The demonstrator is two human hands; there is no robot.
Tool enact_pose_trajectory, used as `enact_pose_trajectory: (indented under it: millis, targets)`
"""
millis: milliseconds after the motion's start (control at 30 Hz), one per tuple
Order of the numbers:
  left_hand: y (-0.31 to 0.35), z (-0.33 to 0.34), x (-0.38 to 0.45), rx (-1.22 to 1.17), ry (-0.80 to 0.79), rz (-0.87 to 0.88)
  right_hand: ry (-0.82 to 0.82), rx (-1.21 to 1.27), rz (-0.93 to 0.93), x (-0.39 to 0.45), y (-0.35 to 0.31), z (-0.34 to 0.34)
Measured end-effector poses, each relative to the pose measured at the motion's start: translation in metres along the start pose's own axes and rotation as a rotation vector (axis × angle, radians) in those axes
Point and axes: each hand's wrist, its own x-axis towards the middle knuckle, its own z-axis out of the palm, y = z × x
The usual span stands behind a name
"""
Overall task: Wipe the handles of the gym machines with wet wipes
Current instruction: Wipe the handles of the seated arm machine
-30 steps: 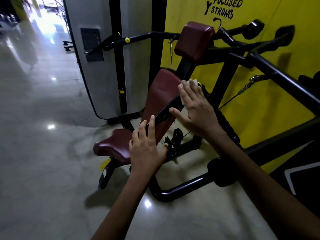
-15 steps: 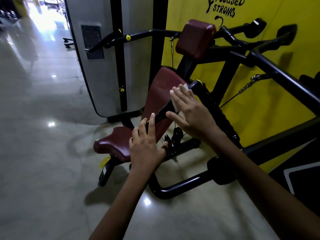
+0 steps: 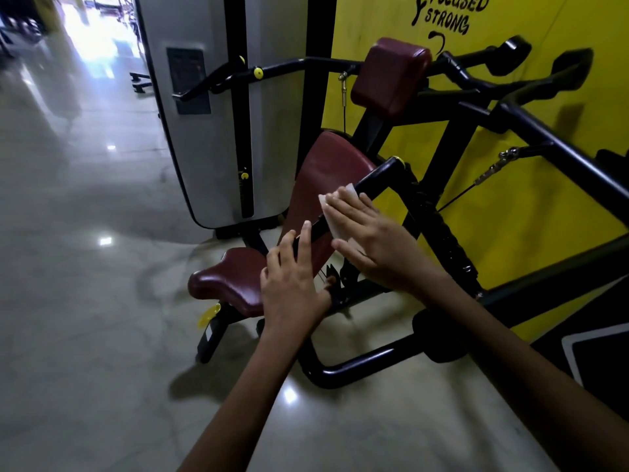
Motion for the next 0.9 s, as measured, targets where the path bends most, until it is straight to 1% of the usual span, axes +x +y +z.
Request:
enact_pose_trajectory:
  millis: [67,133,200,267,300,400,433,500,600,667,700,733,833,900]
  targets:
    - [0.001,0.001,0.0,-0.024,0.013,0.001,0.01,0.0,-0.018,-0.012,0.01,-0.001]
    - [0.001,0.001,0.001,-0.021,0.017,0.007,0.045,-0.023,0.012,-0.012,0.02,-0.005]
    - [0.001,0.0,0.001,-0.01,0.009,0.007,0.076,-0.038,0.092,-0.002,0.022,-0.011]
    - [0.0,-0.001,0.0,-0.004,-0.001,0.005,0.061,-0.038,0.167,0.01,0.013,-0.013]
    - [-0.001,-0.001,0.0,-0.002,-0.004,0.006,0.037,-0.06,0.16,0.014,0.007,-0.012]
    - [0.0,-0.001,-0.001,-0.014,0.0,0.015,-0.024,-0.139,0.011,0.009,-0.005,-0.001]
    - [0.0,-0.001,-0.001,-0.014,-0.001,0.015,-0.029,-0.15,-0.024,0.003,-0.003,0.001]
    - [0.0,-0.001,-0.001,-0.022,0.006,0.013,-0.008,-0.159,-0.036,-0.007,0.006,0.001]
    - [0.001,0.0,0.0,-0.028,0.015,0.008,0.039,-0.176,0.067,-0.007,0.018,-0.009]
    - [0.001,0.0,0.001,-0.013,0.006,0.006,0.055,-0.15,0.161,0.003,0.017,-0.013]
    - [0.002,0.0,0.002,-0.005,0.0,0.005,0.05,-0.137,0.177,0.009,0.012,-0.013]
    - [0.001,0.0,0.002,-0.001,-0.002,0.005,0.036,-0.125,0.161,0.013,0.006,-0.012]
    - [0.0,0.0,0.0,-0.009,-0.005,0.01,-0.022,-0.144,0.009,0.012,-0.005,-0.001]
    - [0.0,0.0,0.0,0.001,-0.008,0.009,-0.029,-0.164,-0.035,0.002,-0.002,0.001]
